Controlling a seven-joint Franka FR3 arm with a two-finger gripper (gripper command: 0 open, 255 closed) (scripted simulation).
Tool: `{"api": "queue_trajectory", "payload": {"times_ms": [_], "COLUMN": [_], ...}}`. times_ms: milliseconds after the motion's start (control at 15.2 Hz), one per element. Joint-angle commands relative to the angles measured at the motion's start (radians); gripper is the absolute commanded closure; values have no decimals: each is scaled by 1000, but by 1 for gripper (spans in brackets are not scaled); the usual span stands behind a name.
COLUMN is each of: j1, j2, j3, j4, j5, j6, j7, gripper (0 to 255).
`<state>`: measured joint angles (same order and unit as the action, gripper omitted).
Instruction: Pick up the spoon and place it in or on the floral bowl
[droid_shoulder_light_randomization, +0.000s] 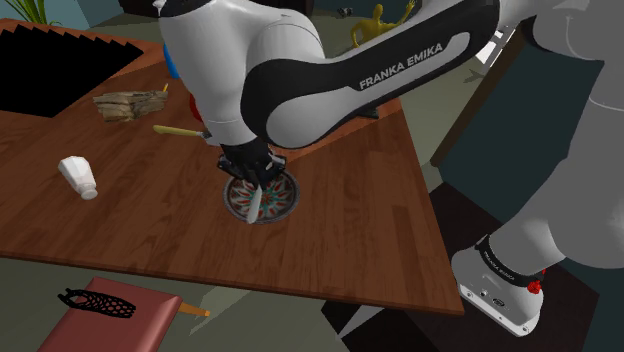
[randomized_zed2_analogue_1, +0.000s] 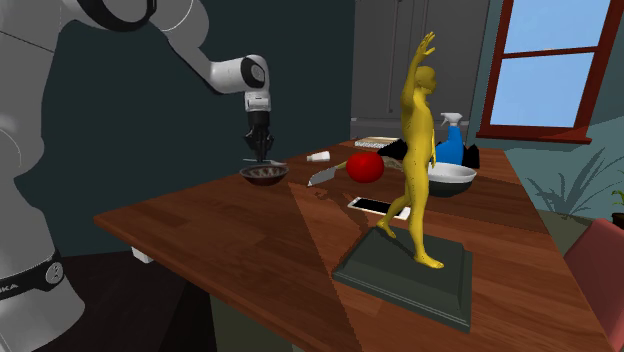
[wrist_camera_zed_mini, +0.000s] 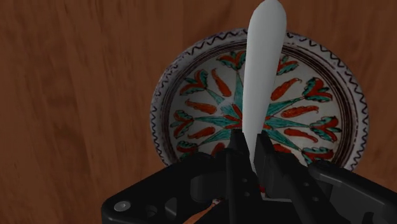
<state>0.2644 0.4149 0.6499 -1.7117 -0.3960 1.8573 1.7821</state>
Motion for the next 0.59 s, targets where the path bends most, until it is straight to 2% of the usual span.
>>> {"api": "queue_trajectory", "payload": {"times_ms": [0,528], "j1": [2,5], "j2": [12,25], "j3": [-4,-9], "j4": [-12,-25], "j5": [-9,-20], "j6": [21,45], "j7": [7,16], "gripper": [255,255]}}
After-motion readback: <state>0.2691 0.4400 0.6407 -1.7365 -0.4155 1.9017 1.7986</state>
